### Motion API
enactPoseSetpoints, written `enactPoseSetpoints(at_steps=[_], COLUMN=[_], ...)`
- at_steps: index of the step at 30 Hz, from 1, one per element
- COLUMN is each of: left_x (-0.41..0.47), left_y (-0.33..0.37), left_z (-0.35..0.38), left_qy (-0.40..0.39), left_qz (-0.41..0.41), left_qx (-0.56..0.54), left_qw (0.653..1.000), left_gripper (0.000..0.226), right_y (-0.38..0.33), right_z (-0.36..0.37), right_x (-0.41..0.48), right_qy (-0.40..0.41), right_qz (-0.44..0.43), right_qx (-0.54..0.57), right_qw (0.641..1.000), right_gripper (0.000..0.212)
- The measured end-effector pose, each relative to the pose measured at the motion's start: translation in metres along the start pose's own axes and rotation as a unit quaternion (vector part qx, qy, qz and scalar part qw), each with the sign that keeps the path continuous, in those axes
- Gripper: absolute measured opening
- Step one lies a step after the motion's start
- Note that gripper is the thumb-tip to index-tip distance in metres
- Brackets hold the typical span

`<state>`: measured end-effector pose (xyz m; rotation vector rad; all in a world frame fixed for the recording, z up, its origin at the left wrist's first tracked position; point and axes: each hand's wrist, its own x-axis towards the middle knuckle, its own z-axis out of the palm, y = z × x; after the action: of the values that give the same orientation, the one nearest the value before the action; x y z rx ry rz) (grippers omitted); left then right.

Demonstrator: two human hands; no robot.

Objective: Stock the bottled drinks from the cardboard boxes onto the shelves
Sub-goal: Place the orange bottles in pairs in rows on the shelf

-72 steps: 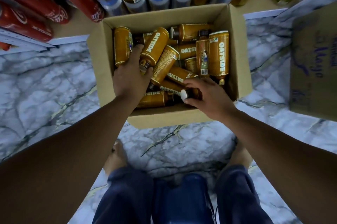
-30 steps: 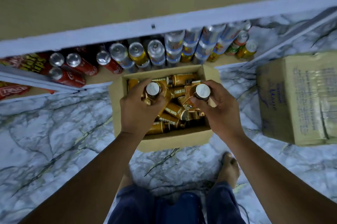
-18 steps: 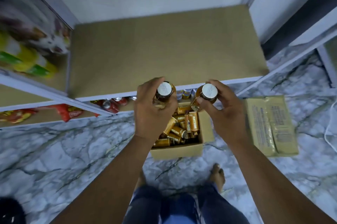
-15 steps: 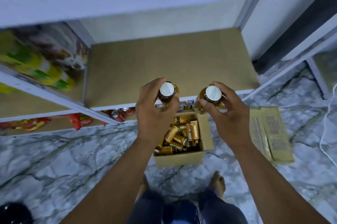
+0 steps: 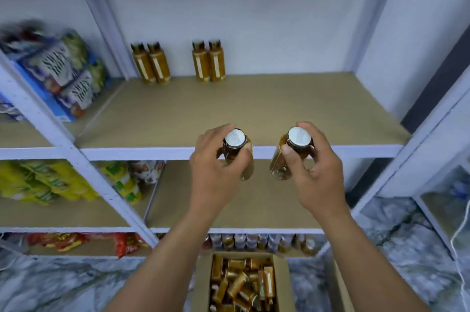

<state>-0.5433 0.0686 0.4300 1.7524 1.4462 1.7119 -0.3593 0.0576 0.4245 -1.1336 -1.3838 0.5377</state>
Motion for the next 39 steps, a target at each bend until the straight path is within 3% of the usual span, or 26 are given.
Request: enactPoseSetpoints(at_steps=[7,13,26,31,34,39], left_x=[0.057,0.101,0.175,0.187,0.182,0.157], left_y=[0.040,0.026,-0.046,-0.063,-0.069,-0.088], left_z=[0.010,0.020,0.041,0.050,0.051,0.049], left_qy=[0.009,-0.031,-0.108,-0.128,-0.121,-0.136], left_qz=[-0.052,-0.091,-0.071,-0.052,-0.045,-0.116], left_qx=[0.034,0.043,0.003,-0.014,-0.019,-0.029], left_qw=[0.998,0.994,0.992,0.990,0.991,0.984], left_gripper=[0.026,0.016,0.036,0.017,0.029,0.089], right_y=[-0.014,0.012,0.038,0.048,0.051,0.070], right_z=[-0.017,-0.001,0.050,0.057,0.053,0.042], right_x=[0.086,0.134,0.181,0.190,0.187,0.170], right_qy=[-0.065,-0.101,-0.093,-0.094,-0.116,-0.169], right_qz=[-0.012,-0.001,0.105,0.093,0.088,0.090], right_qx=[0.014,-0.020,-0.056,-0.071,-0.060,-0.033], right_qw=[0.998,0.995,0.989,0.989,0.987,0.981], right_gripper=[0.022,0.016,0.042,0.046,0.056,0.093])
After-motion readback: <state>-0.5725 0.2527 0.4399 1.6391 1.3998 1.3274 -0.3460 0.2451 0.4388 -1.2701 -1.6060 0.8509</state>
